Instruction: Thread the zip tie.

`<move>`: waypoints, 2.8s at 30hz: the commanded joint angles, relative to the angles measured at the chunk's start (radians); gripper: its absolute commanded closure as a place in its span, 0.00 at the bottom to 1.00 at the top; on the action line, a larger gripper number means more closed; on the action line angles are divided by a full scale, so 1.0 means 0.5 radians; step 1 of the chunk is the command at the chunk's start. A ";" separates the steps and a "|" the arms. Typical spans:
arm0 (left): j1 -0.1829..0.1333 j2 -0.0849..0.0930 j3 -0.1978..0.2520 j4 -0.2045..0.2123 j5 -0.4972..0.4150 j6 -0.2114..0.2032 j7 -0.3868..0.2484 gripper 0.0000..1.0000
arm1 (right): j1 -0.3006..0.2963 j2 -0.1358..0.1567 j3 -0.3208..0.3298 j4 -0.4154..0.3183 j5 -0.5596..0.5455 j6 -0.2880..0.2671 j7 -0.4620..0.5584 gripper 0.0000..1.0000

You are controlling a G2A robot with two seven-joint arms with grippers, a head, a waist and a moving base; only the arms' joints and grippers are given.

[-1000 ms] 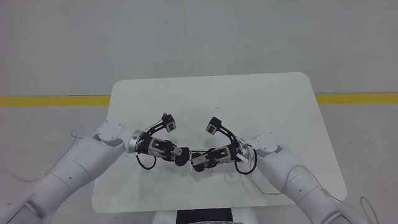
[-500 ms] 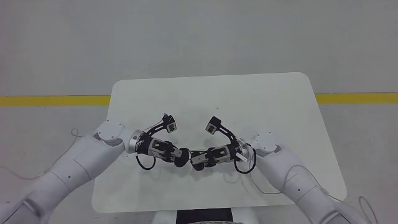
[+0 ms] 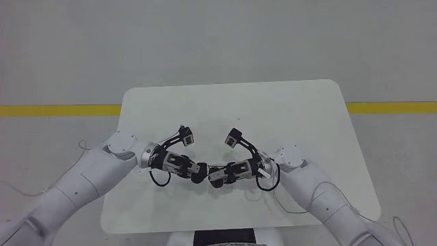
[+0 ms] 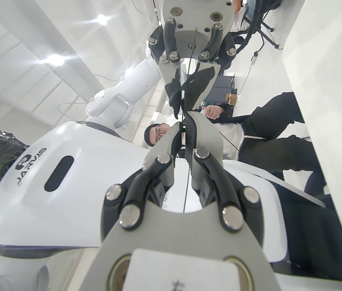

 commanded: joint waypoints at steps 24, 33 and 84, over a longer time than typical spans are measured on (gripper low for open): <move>-0.027 -0.025 0.029 0.047 0.009 0.000 0.000 1.00 | -0.001 -0.011 0.019 0.033 -0.002 0.000 0.000 0.97; -0.017 -0.026 0.009 0.058 0.013 0.000 0.000 1.00 | -0.007 -0.019 0.028 0.035 -0.012 0.000 0.000 0.57; 0.598 -0.211 -1.052 -0.234 0.874 0.000 1.009 1.00 | -0.461 0.118 0.552 -0.845 -1.729 0.040 -1.145 0.00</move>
